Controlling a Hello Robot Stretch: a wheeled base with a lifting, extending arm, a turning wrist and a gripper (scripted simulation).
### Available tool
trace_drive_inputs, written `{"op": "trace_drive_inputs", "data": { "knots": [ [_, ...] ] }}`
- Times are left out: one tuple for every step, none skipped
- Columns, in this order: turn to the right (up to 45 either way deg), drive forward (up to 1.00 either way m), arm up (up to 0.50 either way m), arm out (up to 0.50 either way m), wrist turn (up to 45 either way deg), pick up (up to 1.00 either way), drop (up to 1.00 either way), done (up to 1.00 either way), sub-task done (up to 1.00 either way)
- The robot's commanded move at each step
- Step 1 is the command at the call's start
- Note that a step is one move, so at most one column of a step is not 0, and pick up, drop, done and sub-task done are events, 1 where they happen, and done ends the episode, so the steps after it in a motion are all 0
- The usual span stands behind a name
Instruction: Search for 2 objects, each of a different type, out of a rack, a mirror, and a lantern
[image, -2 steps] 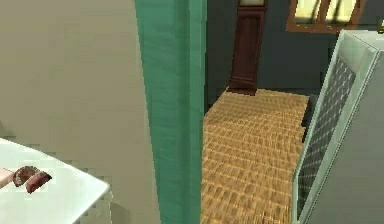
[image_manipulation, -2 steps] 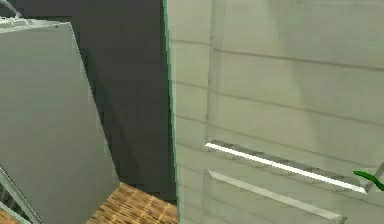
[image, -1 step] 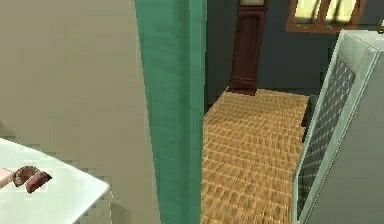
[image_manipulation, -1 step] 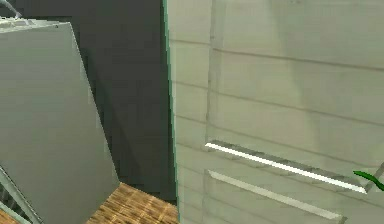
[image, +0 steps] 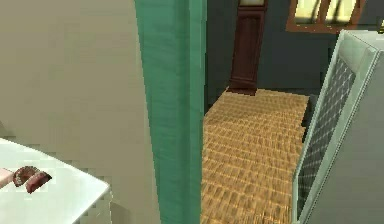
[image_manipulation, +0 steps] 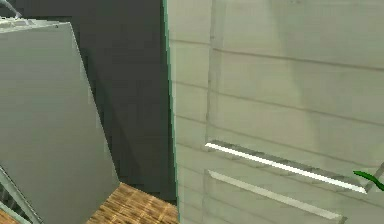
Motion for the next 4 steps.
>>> {"op": "trace_drive_inputs", "data": {
  "knots": [
    [15.0,0.0,0.0,0.0,0.0,0.0,0.0,0.0,0.0],
    [45.0,0.0,0.0,0.0,0.0,0.0,0.0,0.0,0.0],
    [6.0,0.0,0.0,0.0,0.0,0.0,0.0,0.0,0.0],
    [0.0,0.2,0.0,0.0,0.0,0.0,0.0,0.0,0.0]
  ]
}}
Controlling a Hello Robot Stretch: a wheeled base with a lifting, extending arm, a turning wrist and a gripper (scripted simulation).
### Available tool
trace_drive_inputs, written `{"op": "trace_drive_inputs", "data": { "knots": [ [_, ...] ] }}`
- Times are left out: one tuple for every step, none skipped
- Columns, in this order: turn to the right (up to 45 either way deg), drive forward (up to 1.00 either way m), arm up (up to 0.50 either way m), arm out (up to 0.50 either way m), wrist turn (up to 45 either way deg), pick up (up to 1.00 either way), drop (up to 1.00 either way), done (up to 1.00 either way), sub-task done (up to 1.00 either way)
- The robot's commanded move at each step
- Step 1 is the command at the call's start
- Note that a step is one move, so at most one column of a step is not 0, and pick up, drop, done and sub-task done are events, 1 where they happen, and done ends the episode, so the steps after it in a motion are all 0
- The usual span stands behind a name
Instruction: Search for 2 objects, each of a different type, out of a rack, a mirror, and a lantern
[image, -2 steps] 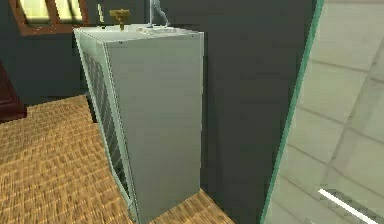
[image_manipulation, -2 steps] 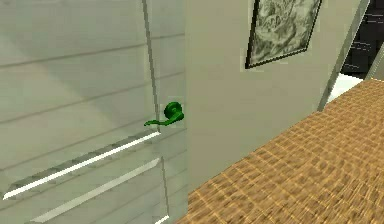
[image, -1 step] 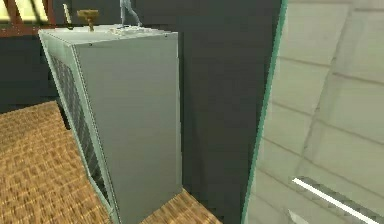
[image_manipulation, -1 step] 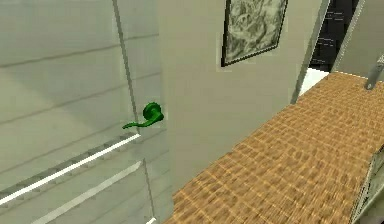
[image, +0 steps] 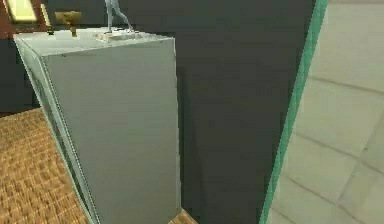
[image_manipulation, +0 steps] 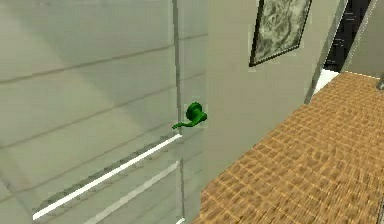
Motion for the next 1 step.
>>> {"op": "trace_drive_inputs", "data": {
  "knots": [
    [-36.0,0.0,0.0,0.0,0.0,0.0,0.0,0.0,0.0]
  ]
}}
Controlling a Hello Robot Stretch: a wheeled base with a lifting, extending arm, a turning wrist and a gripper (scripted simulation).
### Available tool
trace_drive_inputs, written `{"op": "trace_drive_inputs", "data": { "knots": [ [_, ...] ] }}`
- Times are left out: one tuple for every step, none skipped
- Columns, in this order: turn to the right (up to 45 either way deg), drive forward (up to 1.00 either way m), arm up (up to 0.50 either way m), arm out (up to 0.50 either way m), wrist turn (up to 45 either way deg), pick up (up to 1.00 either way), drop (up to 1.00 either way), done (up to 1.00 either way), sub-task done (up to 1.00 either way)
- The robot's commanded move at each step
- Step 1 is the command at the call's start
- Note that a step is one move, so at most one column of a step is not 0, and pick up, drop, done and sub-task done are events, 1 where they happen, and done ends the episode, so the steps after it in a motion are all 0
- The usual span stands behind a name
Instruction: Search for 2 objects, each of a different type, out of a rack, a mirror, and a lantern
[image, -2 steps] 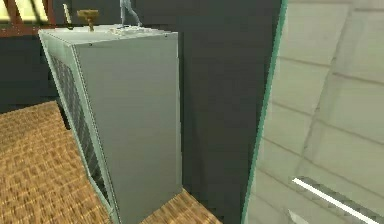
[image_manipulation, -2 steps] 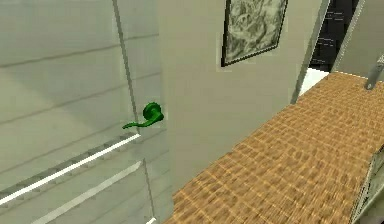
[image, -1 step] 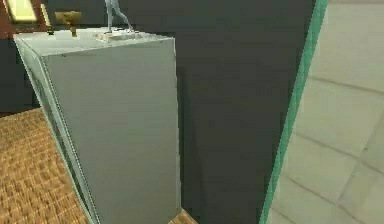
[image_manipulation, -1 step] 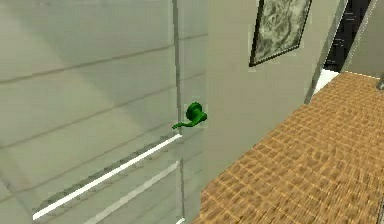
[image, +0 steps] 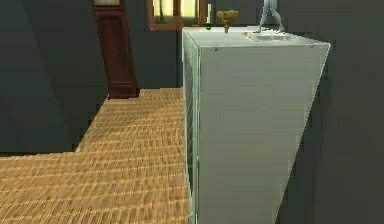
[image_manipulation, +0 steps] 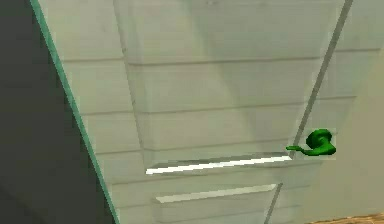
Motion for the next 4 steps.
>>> {"op": "trace_drive_inputs", "data": {
  "knots": [
    [0.0,0.15,0.0,0.0,0.0,0.0,0.0,0.0,0.0],
    [-6.0,0.0,0.0,0.0,0.0,0.0,0.0,0.0,0.0],
    [0.0,0.3,0.0,0.0,0.0,0.0,0.0,0.0,0.0],
    [-45.0,0.0,0.0,0.0,0.0,0.0,0.0,0.0,0.0]
  ]
}}
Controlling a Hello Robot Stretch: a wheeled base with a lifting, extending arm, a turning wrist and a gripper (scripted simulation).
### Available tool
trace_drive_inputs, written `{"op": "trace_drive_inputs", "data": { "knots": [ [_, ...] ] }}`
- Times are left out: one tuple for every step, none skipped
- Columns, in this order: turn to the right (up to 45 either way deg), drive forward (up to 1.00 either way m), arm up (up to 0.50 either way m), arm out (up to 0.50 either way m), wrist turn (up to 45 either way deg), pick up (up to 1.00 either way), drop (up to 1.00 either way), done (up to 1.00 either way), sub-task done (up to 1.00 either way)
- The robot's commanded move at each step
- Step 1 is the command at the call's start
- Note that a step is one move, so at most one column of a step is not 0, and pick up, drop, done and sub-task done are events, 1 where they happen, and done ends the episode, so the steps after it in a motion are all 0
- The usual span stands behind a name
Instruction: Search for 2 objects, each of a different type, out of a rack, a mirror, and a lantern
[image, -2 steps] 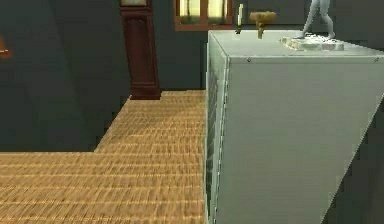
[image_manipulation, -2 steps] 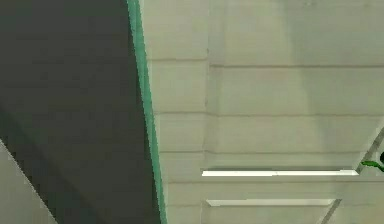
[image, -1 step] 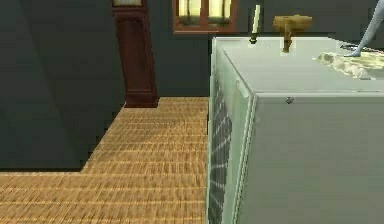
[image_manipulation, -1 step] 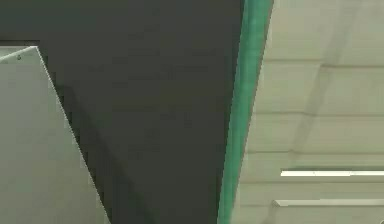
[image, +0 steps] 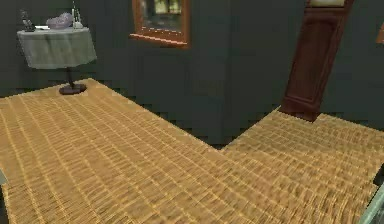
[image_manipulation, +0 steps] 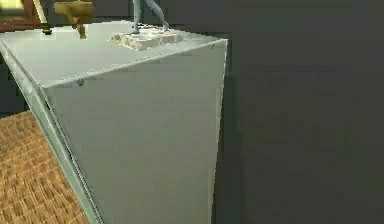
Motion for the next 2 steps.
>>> {"op": "trace_drive_inputs", "data": {
  "knots": [
    [-39.0,0.0,0.0,0.0,0.0,0.0,0.0,0.0,0.0],
    [0.0,1.0,0.0,0.0,0.0,0.0,0.0,0.0,0.0]
  ]
}}
